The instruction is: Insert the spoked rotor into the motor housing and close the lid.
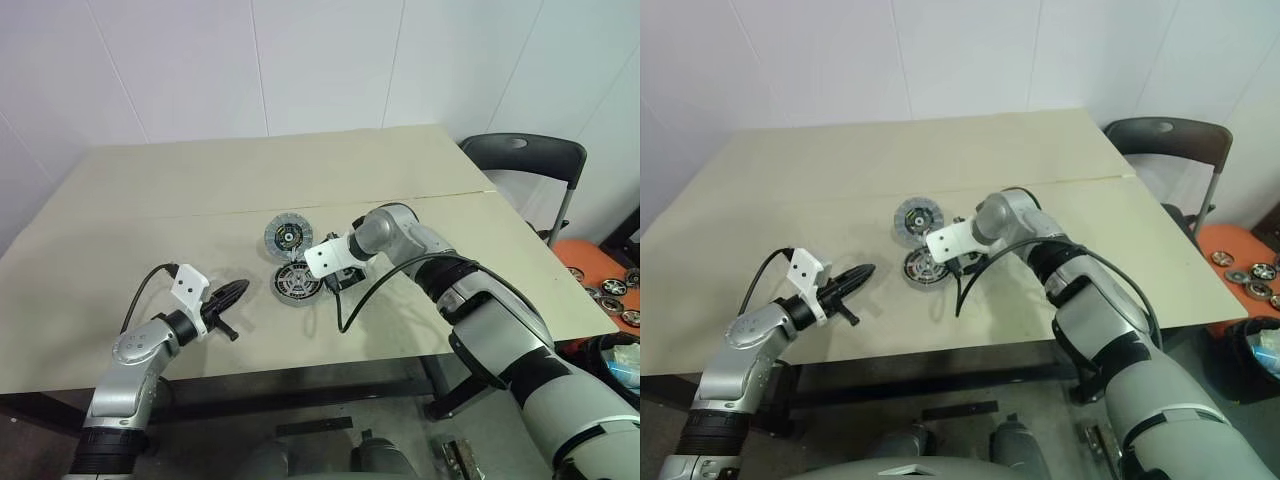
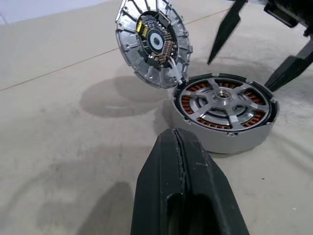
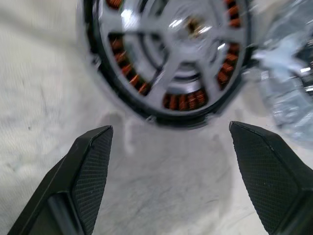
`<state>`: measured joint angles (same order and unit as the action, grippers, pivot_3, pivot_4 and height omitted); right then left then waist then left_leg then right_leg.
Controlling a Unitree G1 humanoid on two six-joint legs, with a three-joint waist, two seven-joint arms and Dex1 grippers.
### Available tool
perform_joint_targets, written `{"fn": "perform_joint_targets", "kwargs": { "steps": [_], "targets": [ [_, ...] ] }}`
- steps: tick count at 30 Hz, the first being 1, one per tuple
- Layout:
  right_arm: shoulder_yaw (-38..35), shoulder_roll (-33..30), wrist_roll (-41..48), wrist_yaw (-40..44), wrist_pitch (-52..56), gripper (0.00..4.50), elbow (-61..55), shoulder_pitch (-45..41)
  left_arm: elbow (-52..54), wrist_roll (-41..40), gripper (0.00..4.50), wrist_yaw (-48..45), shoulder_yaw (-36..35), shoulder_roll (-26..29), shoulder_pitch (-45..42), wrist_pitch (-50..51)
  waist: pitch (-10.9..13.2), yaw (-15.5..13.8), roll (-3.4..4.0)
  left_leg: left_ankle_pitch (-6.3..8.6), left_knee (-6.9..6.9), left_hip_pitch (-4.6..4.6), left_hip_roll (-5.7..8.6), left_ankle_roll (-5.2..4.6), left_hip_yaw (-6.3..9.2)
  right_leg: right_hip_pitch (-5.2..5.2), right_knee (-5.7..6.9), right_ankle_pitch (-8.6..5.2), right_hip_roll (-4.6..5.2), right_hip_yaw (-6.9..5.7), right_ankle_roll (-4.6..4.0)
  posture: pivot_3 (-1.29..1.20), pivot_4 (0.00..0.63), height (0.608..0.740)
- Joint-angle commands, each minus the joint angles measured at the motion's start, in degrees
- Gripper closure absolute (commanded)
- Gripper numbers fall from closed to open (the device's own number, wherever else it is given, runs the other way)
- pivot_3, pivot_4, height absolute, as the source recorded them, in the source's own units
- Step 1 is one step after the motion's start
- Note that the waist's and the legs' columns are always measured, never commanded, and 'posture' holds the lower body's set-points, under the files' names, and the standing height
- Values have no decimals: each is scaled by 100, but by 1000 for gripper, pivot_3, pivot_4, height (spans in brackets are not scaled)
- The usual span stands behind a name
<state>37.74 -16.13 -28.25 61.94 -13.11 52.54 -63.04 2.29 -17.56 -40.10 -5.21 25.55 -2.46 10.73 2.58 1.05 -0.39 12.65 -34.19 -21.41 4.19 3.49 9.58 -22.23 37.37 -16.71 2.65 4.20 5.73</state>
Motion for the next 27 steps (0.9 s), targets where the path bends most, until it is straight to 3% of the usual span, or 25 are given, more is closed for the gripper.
{"fn": "perform_joint_targets", "kwargs": {
  "steps": [1,3,9,24,27],
  "targets": [
    [48,66,-189,-188,-113,508,30,-32,-28,25,4500,8,-69,59,-115,-117,-1,9,-1,0,0,2,0,0,0,0,1,0,0,0,0,0,0,740],
    [128,63,-354,-345,-168,508,95,-16,-84,26,4500,5,-72,55,-123,-140,-3,15,-1,-2,0,4,-1,3,0,1,6,1,-1,1,-1,0,0,740],
    [159,66,-578,-660,-264,2393,164,37,-162,19,4500,0,-40,19,-142,-168,-4,11,-2,-15,-3,20,-2,18,1,5,16,6,-7,0,-15,0,0,740],
    [63,200,-725,-1221,-396,2393,215,-63,-681,173,4500,-89,37,-13,-169,-413,-4,22,-2,-19,-3,27,-4,25,3,6,29,9,-11,1,-18,0,0,740],
    [35,197,-687,-1191,-417,1873,130,-89,-843,204,4500,-135,40,-16,-163,-530,-4,21,-3,-19,-3,25,-5,25,3,4,29,9,-12,1,-19,0,0,740]
  ]
}}
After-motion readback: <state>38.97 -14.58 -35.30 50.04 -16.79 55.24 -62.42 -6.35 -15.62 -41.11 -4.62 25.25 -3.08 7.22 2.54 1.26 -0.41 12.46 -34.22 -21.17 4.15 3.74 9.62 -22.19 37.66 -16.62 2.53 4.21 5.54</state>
